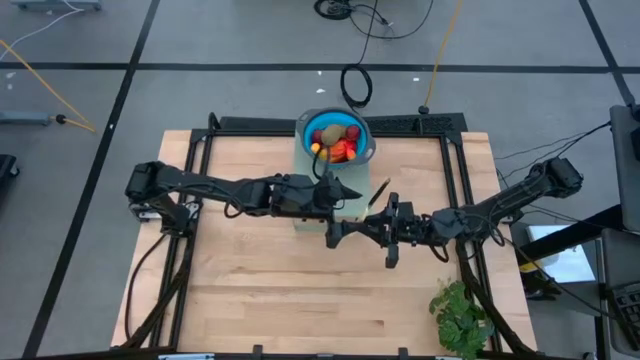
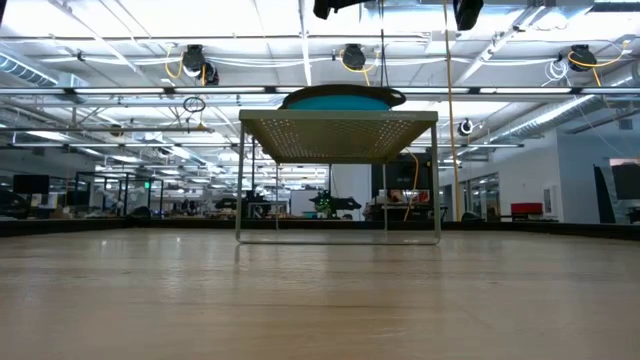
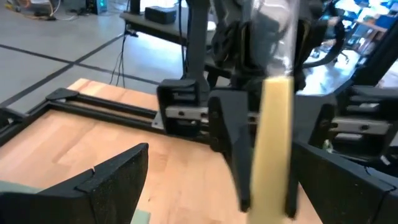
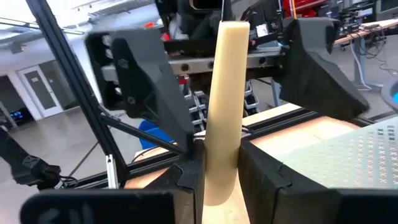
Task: Pick & Place Fruit
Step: Put the kitchen knife on the shelf
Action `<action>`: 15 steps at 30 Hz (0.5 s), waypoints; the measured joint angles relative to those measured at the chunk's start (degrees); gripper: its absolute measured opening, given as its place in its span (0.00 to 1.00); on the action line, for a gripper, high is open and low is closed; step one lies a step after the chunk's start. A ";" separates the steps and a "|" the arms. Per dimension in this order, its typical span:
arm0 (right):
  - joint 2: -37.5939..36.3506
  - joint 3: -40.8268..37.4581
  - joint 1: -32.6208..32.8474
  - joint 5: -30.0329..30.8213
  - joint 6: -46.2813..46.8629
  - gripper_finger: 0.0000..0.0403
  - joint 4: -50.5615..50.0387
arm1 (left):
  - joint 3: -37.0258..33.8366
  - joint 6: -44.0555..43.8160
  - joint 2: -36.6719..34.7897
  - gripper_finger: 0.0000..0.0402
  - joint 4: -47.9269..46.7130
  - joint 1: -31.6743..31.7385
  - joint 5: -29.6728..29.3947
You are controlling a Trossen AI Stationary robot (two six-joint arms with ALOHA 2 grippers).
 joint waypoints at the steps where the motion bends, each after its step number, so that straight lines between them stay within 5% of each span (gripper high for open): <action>1: 0.00 0.00 -0.02 0.04 -0.02 0.16 0.00 | 0.00 0.02 -0.03 0.98 0.32 0.20 0.10; 7: 0.00 0.00 -0.22 0.08 0.27 0.16 0.40 | 0.00 -0.05 -0.05 0.94 2.08 0.64 1.63; 15: 0.00 0.00 -0.28 0.21 0.24 0.16 0.39 | 0.00 0.08 0.00 0.68 2.30 0.80 2.26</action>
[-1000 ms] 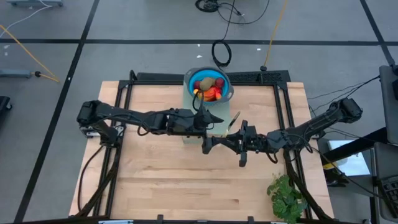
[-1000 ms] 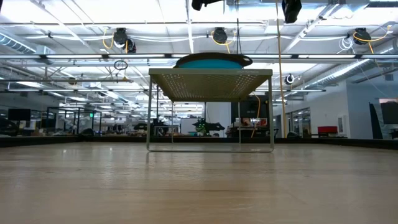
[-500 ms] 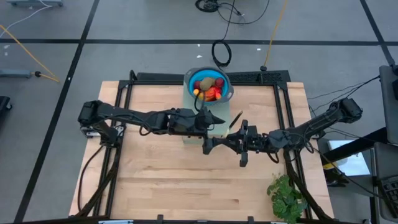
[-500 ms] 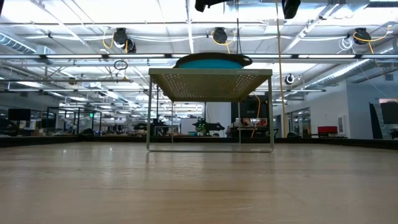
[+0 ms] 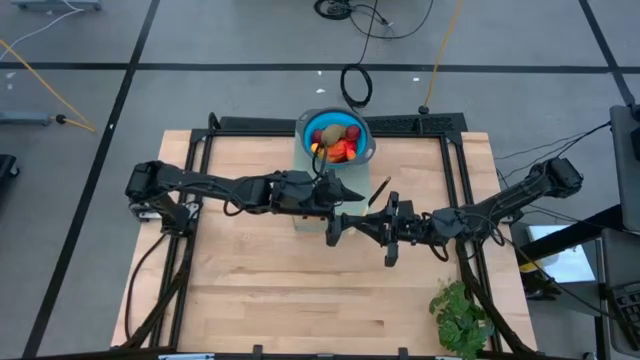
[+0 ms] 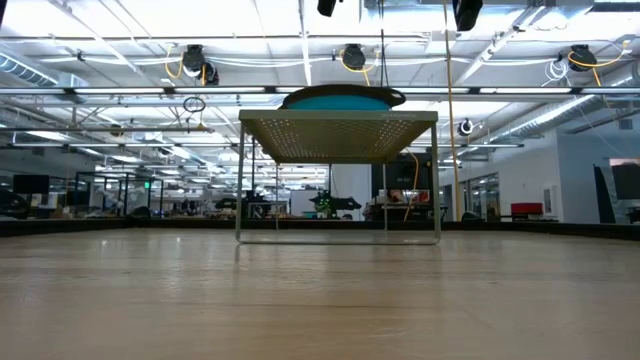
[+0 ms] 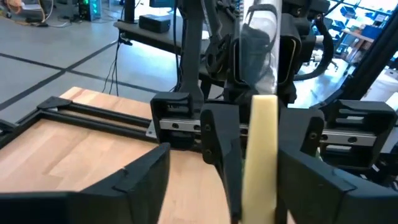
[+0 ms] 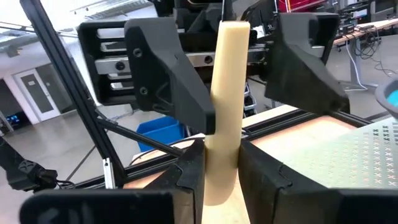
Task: Pick & Place Fruit
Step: Put the kitchen knife on the shelf
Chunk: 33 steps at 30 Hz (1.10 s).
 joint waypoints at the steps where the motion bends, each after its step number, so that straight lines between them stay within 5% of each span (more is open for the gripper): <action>1: 0.00 0.00 0.00 0.13 0.00 0.16 -0.02 | 0.00 -0.01 0.00 0.66 0.00 0.03 -0.01; 13: 0.00 0.00 -0.76 -0.08 0.15 0.16 -0.04 | 0.00 0.21 0.00 0.42 -0.04 0.21 1.26; 24: 0.00 0.00 -0.79 0.10 0.00 0.17 -0.11 | 0.00 1.73 0.00 0.10 0.05 0.27 4.11; 33: -0.04 0.00 -0.76 0.02 0.19 0.17 -0.02 | -0.02 0.99 0.00 0.10 0.61 0.91 6.30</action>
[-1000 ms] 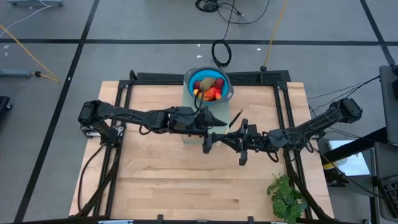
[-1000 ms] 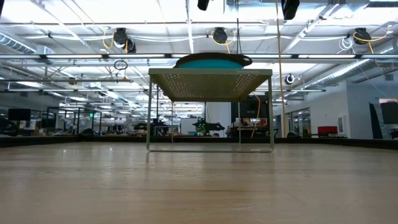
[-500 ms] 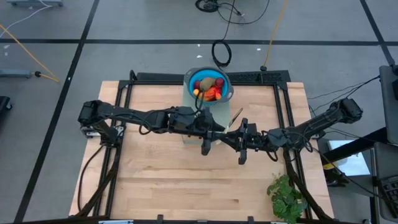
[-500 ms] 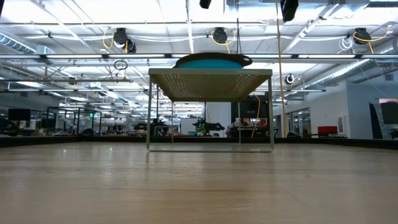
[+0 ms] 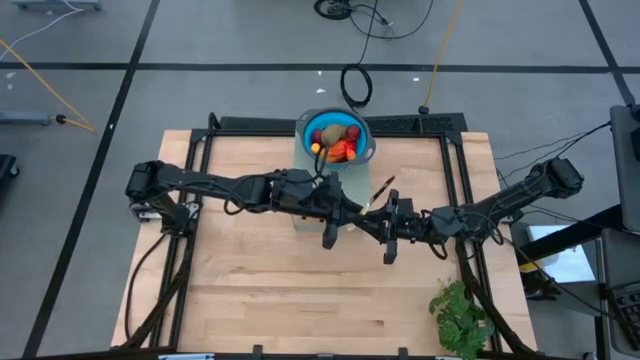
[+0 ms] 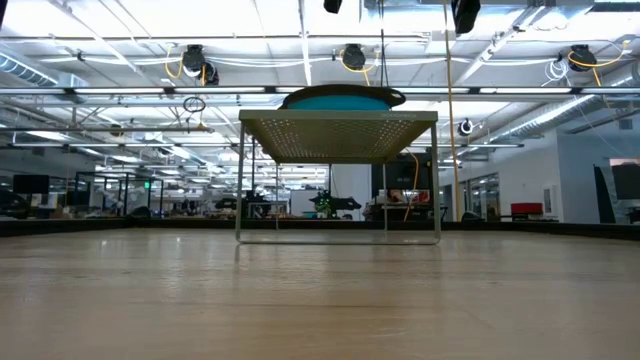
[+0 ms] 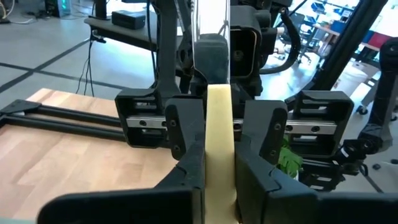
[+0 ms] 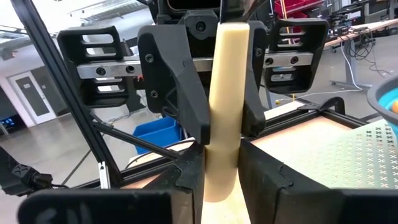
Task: Pick & Place Fruit
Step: Put the kitchen knife on the shelf
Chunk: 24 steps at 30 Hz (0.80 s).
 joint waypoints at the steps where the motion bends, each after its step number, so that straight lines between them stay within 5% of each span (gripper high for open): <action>1: 0.00 0.00 0.00 0.01 0.03 0.17 0.01 | 0.00 -0.29 0.00 0.10 0.01 0.05 0.08; 24: 0.02 0.02 0.17 -0.35 4.40 0.47 -4.39 | 0.00 0.24 -0.01 0.10 -2.74 0.17 0.00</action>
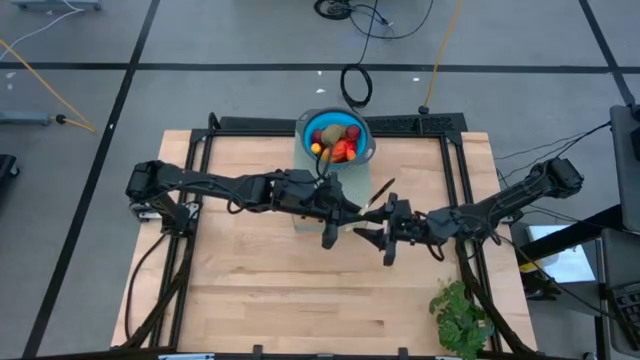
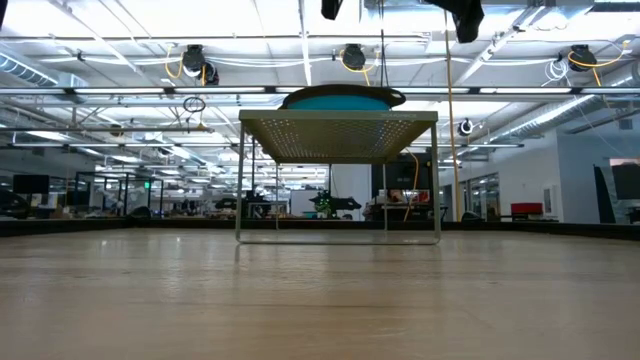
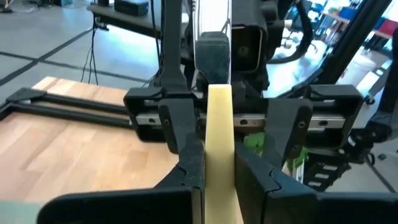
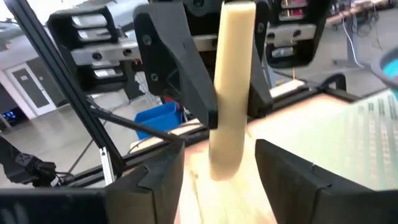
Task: Pick & Place Fruit
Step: Put the kitchen knife on the shelf
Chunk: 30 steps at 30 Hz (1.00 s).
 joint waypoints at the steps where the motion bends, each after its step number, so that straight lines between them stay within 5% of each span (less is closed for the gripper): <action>1: -0.02 0.00 0.00 0.00 0.51 0.48 -0.69 | 0.00 0.02 -0.11 0.10 -0.55 0.02 -0.01; 30: -1.53 0.02 1.99 -4.04 11.12 0.46 -11.52 | -0.02 12.18 -4.25 0.13 -25.18 4.00 -5.68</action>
